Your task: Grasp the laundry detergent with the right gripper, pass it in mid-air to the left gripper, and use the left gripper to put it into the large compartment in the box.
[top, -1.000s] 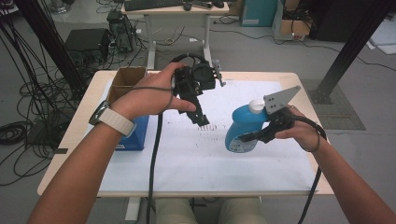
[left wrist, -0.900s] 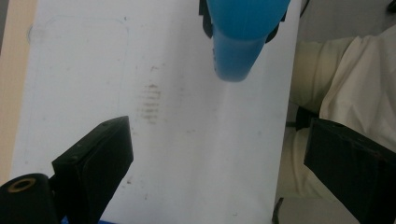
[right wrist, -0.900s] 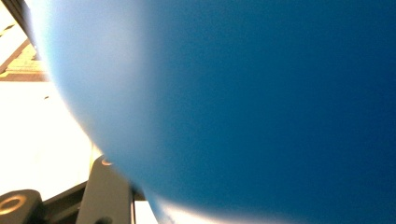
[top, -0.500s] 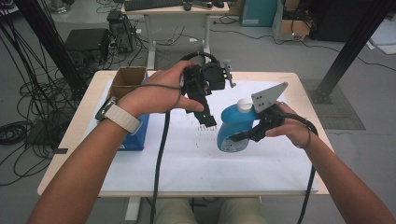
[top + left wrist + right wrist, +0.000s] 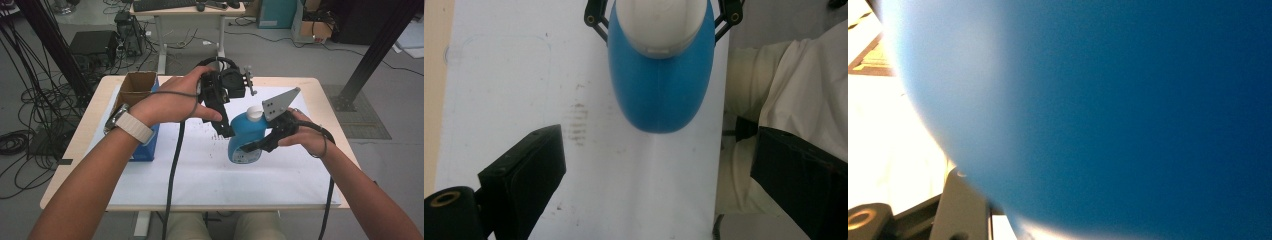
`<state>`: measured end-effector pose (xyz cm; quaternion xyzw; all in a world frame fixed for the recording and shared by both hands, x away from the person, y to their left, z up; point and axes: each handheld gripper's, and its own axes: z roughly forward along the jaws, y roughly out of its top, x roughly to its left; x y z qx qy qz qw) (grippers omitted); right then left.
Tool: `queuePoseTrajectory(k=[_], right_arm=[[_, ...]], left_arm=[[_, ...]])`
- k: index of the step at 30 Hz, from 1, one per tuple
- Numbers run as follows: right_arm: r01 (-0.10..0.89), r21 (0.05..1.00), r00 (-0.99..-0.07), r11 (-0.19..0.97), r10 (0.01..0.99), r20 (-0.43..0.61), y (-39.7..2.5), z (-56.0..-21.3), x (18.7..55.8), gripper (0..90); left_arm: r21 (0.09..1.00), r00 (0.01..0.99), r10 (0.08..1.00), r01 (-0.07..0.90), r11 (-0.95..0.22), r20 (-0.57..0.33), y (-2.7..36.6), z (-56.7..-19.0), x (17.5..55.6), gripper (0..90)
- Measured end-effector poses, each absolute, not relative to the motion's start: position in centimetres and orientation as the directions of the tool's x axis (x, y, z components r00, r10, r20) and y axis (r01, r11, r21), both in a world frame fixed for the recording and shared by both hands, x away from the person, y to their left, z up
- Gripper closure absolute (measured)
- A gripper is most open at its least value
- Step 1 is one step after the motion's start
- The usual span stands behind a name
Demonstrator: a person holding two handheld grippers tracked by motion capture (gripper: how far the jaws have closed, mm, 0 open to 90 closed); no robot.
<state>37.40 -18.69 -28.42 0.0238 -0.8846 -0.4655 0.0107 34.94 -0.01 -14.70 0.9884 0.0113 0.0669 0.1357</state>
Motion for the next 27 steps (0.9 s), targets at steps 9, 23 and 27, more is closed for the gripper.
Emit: queuePoseTrajectory(k=[9,23,27], right_arm=[[-0.036,0.82,-0.998,0.571,-0.064,0.001,-18.1,-28.4,37.4,43.5],[-0.029,0.81,-0.998,0.586,-0.057,0.006,-17.5,-28.7,37.3,43.5],[-0.025,0.809,-0.998,0.587,-0.056,0.01,-17.4,-28.8,37.3,43.5]], left_arm=[[0.264,0.991,0.046,0.011,-0.964,0.125,-0.3,-14.8,35.0,7.8],[0.265,0.993,0.035,0.005,-0.964,0.109,-1.1,-15.3,35.3,7.6],[0.264,0.994,0.037,0.008,-0.964,0.107,-1.2,-15.3,35.3,7.5]])
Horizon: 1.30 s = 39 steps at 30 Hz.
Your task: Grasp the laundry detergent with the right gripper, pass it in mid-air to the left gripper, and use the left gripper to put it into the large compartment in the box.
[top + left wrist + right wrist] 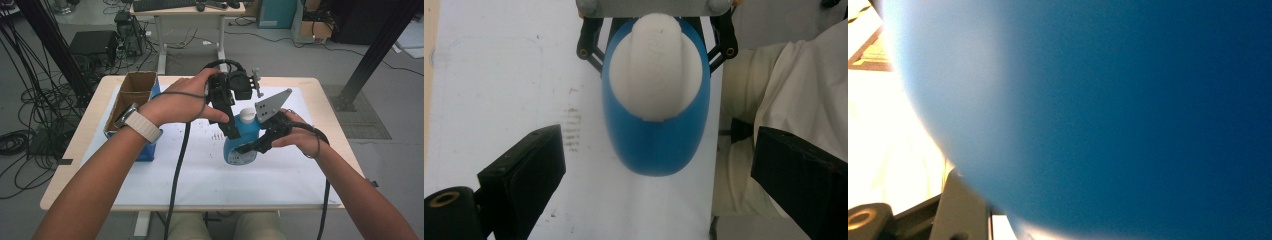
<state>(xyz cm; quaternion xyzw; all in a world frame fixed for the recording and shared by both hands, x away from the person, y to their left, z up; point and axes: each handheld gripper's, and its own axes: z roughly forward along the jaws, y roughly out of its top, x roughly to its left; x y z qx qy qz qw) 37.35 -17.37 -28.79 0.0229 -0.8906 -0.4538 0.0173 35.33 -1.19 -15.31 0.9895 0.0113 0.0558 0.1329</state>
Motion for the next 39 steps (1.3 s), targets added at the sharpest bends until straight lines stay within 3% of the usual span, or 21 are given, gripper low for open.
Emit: queuePoseTrajectory(k=[39], right_arm=[[-0.024,0.807,-0.998,0.589,-0.055,0.01,-16.3,-29.6,37.7,43.4]], left_arm=[[0.263,0.994,0.042,0.015,-0.965,0.097,-1.7,-16.1,35.8,7.4]])
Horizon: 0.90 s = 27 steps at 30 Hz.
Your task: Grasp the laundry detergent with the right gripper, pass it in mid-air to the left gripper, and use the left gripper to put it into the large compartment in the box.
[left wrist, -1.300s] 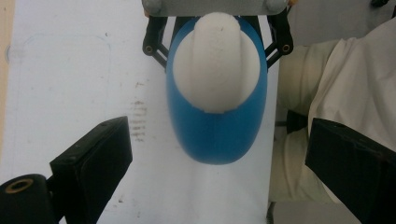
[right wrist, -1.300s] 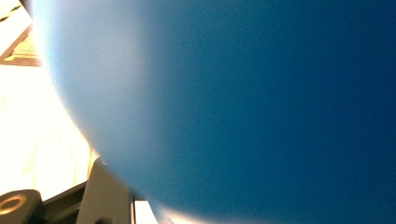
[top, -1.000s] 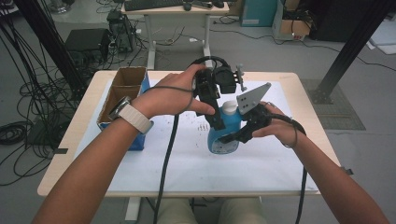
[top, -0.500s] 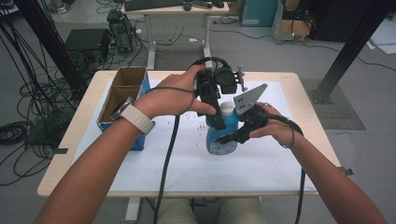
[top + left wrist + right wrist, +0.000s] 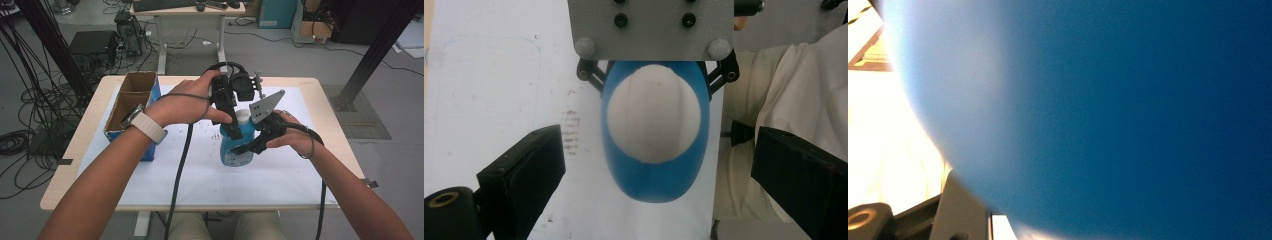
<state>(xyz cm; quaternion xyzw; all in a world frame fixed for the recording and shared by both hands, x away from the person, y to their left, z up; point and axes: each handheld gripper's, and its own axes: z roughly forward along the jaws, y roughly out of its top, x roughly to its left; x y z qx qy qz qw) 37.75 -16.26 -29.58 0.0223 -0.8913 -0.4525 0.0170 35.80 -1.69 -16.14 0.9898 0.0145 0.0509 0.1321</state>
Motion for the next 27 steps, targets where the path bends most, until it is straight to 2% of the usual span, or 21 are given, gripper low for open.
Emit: queuePoseTrajectory(k=[27], right_arm=[[-0.017,0.804,-0.999,0.595,-0.051,0.017,-16.22,-29.62,37.86,43.4]], left_arm=[[0.271,0.995,0.051,0.025,-0.962,0.091,-1.46,-16.17,36.05,7.3]])
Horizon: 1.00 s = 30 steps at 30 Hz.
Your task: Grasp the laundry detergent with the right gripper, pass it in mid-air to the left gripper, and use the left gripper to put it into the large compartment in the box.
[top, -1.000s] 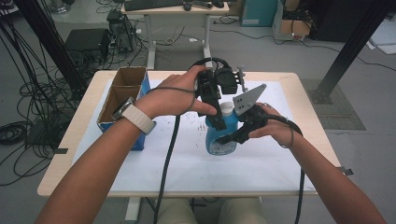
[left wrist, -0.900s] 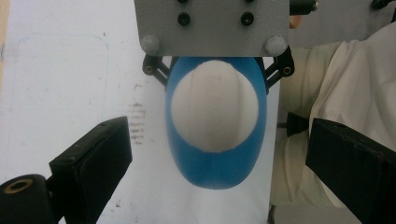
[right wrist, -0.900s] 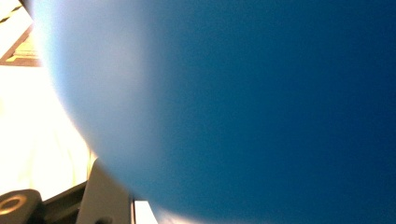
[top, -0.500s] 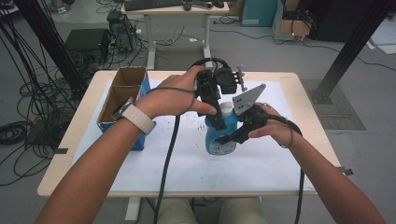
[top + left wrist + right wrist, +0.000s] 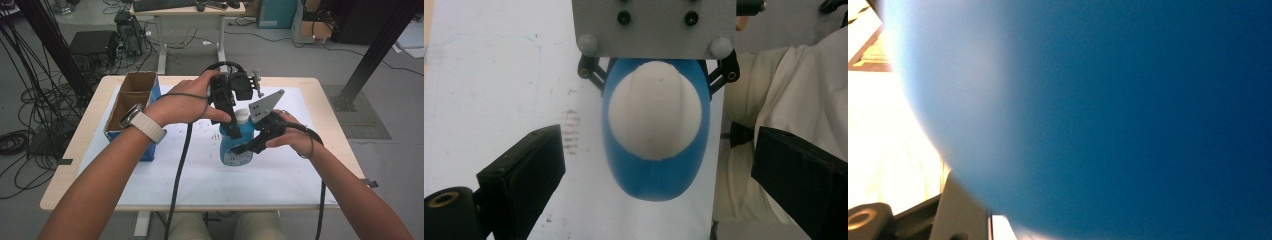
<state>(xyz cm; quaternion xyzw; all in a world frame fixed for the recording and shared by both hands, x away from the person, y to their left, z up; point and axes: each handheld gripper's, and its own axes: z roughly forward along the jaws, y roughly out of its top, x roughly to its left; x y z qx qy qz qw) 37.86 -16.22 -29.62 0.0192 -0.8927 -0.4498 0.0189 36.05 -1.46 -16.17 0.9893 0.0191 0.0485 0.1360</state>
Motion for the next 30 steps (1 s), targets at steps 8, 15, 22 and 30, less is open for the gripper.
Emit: queuePoseTrajectory(k=[8,15,22,30], right_arm=[[-0.018,0.805,-0.999,0.593,-0.051,0.015,-16.24,-29.62,37.89,43.4],[-0.018,0.806,-0.999,0.592,-0.052,0.016,-16.29,-29.6,37.9,43.4],[-0.017,0.808,-0.999,0.589,-0.05,0.016,-16.33,-29.61,37.99,43.4],[-0.019,0.807,-0.999,0.59,-0.052,0.015,-16.31,-29.62,37.97,43.4]], left_arm=[[0.27,0.994,0.051,0.025,-0.962,0.092,-1.52,-16.13,36.06,7.4],[0.271,0.995,0.05,0.024,-0.962,0.092,-1.57,-16.11,36.04,7.4],[0.27,0.994,0.052,0.025,-0.963,0.092,-1.55,-16.09,36.04,7.4],[0.27,0.994,0.053,0.026,-0.962,0.093,-1.53,-16.08,36.02,7.4]])
